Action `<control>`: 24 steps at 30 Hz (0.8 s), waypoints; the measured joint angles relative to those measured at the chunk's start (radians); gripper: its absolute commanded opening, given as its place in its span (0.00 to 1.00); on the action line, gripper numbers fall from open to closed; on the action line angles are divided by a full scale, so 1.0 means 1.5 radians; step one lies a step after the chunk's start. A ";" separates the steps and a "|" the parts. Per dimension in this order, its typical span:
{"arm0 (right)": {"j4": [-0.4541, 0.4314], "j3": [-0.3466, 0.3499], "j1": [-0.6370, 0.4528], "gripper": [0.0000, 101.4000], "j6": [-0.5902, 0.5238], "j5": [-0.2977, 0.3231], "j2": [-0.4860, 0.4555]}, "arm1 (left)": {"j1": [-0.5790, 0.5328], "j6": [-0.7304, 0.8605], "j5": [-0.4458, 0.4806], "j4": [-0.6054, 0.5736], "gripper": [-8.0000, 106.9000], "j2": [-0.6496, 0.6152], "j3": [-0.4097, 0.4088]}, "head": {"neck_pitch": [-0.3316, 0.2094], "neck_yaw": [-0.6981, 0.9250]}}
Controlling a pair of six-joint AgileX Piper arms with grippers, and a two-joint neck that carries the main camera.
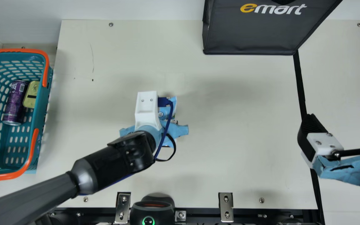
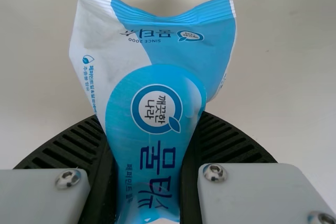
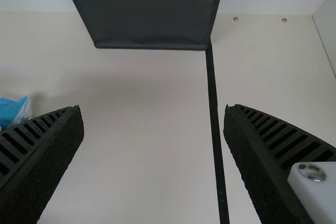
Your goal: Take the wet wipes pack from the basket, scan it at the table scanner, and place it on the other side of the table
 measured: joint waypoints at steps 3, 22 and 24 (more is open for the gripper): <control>0.000 0.000 0.000 0.94 0.000 0.000 0.000 | 0.008 0.019 -0.012 -0.022 0.00 0.014 -0.019 | 0.000 0.000; 0.000 0.000 0.000 0.94 0.000 0.000 0.000 | -0.004 0.085 -0.003 -0.145 0.15 0.145 -0.213 | 0.000 0.000; 0.000 0.000 0.000 0.94 0.000 0.000 0.000 | -0.007 0.085 0.003 -0.151 0.20 0.157 -0.232 | 0.000 0.000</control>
